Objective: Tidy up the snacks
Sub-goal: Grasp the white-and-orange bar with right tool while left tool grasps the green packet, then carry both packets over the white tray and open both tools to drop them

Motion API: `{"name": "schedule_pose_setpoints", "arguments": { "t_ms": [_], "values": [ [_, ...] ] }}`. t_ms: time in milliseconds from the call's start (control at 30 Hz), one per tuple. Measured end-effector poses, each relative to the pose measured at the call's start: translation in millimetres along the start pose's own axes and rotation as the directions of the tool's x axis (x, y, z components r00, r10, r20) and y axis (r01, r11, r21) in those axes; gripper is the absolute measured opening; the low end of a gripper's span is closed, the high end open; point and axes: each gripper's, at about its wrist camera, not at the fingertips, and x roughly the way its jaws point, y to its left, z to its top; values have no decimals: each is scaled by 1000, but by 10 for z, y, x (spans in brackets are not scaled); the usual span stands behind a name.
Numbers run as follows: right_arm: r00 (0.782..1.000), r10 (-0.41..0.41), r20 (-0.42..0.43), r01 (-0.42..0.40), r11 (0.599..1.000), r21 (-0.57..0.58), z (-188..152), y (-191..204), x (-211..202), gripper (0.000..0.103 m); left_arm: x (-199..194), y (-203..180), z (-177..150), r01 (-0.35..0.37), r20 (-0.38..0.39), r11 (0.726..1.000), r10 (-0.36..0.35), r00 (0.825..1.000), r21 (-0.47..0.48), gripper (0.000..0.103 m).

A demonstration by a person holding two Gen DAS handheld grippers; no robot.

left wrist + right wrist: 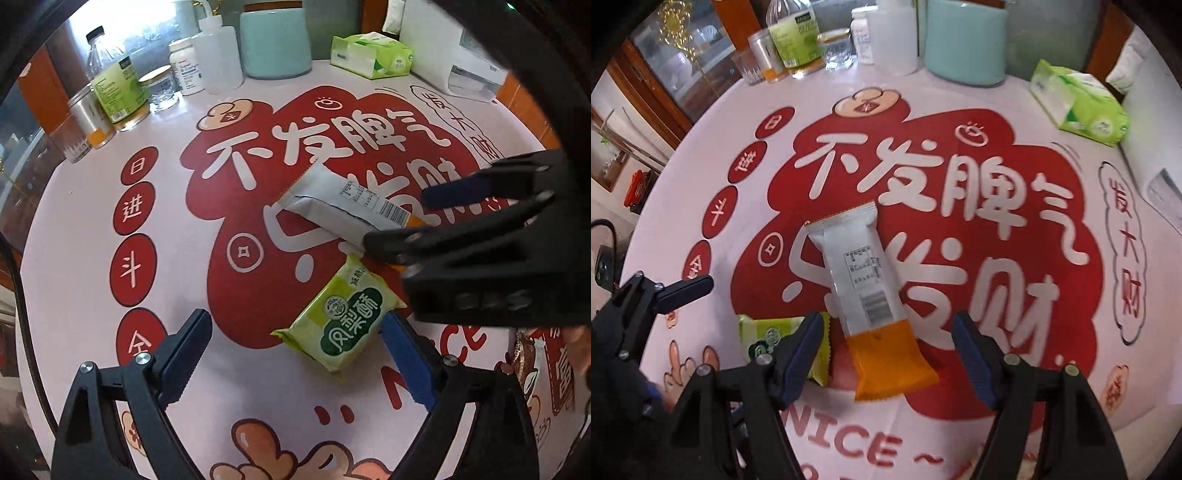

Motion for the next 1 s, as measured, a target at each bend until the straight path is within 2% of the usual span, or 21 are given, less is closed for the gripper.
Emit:
{"name": "schedule_pose_setpoints", "arguments": {
  "t_ms": [100,133,167,300,467,500,567,633,833,1000],
  "values": [
    [1000,-15,-25,14,1000,-19,-12,39,131,54,38,-57,18,13,-4,1000,-13,1000,23,93],
    [1000,-24,-1,24,999,-31,-15,51,117,50,55,-68,24,17,-6,1000,-17,1000,25,93],
    [1000,-30,1,30,999,-39,-21,58,127,42,68,-74,31,21,-6,999,-21,1000,25,93],
    [999,-48,1,48,999,-19,-50,-20,99,39,164,-130,59,20,-25,999,-19,999,33,93],
    [998,-58,-14,58,997,41,-152,-179,64,38,189,-151,52,31,-27,999,-31,999,25,86],
    [998,-57,-17,58,997,56,-184,-208,51,38,181,-154,49,31,-25,999,-30,999,23,81],
    [998,-52,-22,53,996,76,-234,-238,34,38,139,-181,40,34,-13,999,-33,999,28,64],
    [999,-43,-26,45,995,93,-282,-264,15,36,93,-227,29,30,-9,999,-30,1000,33,36],
    [999,-7,-41,12,993,120,-457,-284,-55,33,-3,-313,-132,1,-19,1000,-1,1000,-29,35],
    [999,45,-9,-43,985,165,-584,-278,-238,32,-265,-279,-426,24,-6,987,-25,1000,-158,35]
  ]
}}
